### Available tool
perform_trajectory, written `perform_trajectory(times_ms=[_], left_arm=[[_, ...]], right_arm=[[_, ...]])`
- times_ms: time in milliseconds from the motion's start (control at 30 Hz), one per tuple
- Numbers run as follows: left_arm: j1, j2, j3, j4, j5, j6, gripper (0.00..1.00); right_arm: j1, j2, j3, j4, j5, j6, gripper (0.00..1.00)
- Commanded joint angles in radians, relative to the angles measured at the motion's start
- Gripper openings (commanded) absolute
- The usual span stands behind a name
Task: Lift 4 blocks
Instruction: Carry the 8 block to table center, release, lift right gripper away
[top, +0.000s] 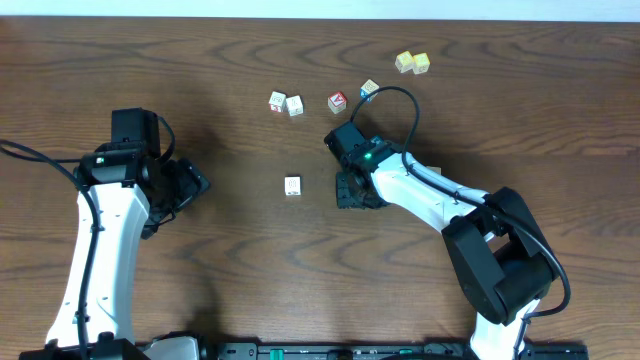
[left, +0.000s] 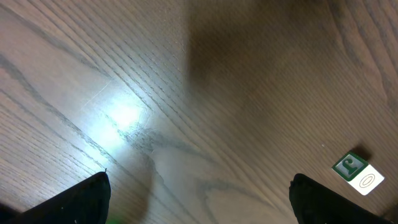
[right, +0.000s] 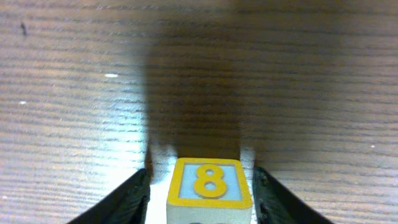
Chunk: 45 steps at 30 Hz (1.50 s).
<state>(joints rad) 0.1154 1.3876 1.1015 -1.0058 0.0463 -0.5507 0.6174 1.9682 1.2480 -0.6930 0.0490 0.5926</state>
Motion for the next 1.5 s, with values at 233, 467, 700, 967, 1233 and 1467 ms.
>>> perform_trajectory(times_ms=[233,467,700,967,1233,1467], left_arm=[[0.003,-0.006,-0.004,-0.003,-0.006,-0.008,0.92],[0.003,-0.006,-0.004,-0.003,-0.006,-0.008,0.92],[0.003,-0.006,-0.004,-0.003,-0.006,-0.008,0.92],[0.003,-0.006,-0.004,-0.003,-0.006,-0.008,0.92],[0.003,-0.006,-0.004,-0.003,-0.006,-0.009,0.92],[0.003,-0.006,-0.004,-0.002,-0.005,-0.009,0.92]], right_arm=[[-0.020,-0.109,0.063,-0.096,0.007,-0.010,0.66],[0.010,-0.224,0.121,-0.108,-0.064,-0.041,0.77],[0.137,-0.194,0.119,0.039,-0.043,-0.040,0.80],[0.116,-0.219,0.119,-0.047,0.104,0.024,0.99],[-0.172,-0.289,0.119,-0.279,0.118,0.023,0.99],[-0.356,-0.288,0.119,-0.314,0.101,0.024,0.99]])
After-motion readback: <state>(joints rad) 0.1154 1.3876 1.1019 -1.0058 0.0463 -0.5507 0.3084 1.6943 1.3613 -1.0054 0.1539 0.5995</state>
